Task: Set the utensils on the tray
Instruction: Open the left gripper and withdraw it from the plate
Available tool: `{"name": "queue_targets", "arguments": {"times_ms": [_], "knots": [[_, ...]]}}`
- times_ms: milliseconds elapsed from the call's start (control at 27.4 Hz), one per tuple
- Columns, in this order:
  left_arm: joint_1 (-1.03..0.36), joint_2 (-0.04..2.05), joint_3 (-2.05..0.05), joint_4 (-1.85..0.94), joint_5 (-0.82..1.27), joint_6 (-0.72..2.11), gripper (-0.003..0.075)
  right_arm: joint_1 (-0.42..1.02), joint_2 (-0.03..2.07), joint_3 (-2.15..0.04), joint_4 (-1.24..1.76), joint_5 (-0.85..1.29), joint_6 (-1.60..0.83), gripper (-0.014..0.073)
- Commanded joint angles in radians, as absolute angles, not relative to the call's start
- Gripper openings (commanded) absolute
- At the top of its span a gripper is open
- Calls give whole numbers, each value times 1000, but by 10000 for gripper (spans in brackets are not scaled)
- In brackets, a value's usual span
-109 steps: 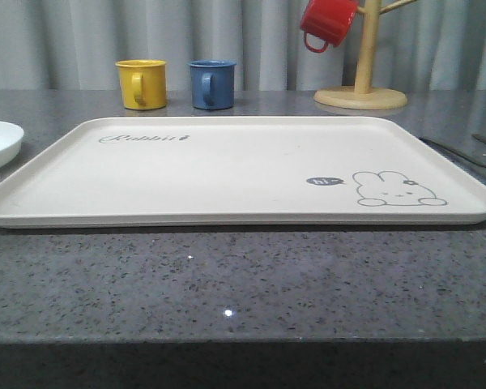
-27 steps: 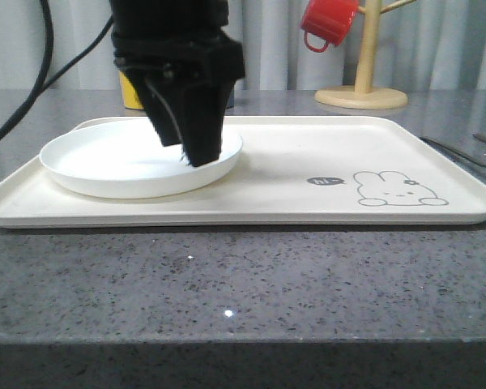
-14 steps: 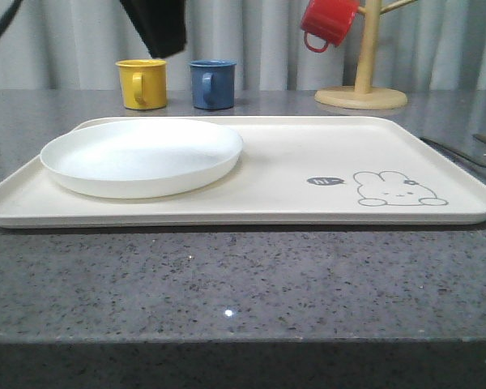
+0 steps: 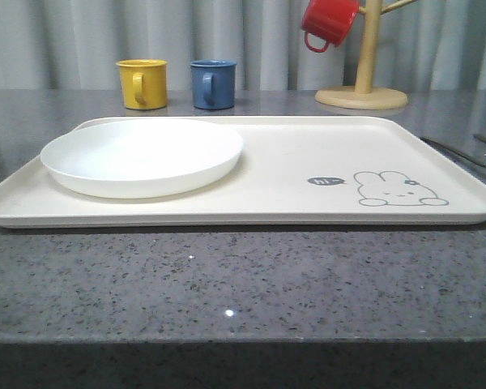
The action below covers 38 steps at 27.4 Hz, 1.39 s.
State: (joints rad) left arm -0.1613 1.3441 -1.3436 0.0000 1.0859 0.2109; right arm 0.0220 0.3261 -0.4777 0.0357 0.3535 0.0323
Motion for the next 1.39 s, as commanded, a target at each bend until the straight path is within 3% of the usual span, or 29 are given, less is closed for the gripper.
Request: {"name": "queue_targets", "arguments": {"times_ms": [0, 292, 547, 802, 1349], "knots": [[-129, 1196, -1222, -36, 888, 201, -18, 17, 342, -514, 33, 280, 24, 582], [-127, 827, -735, -82, 444, 201, -18, 17, 342, -514, 33, 280, 24, 582], [-127, 419, -419, -100, 225, 201, -18, 17, 342, -514, 33, 280, 24, 582], [-127, 154, -342, -114, 184, 201, -18, 17, 342, -514, 33, 280, 24, 582], [-127, 137, -339, -114, 184, 201, -18, 17, 342, -514, 33, 279, 24, 582]]}}
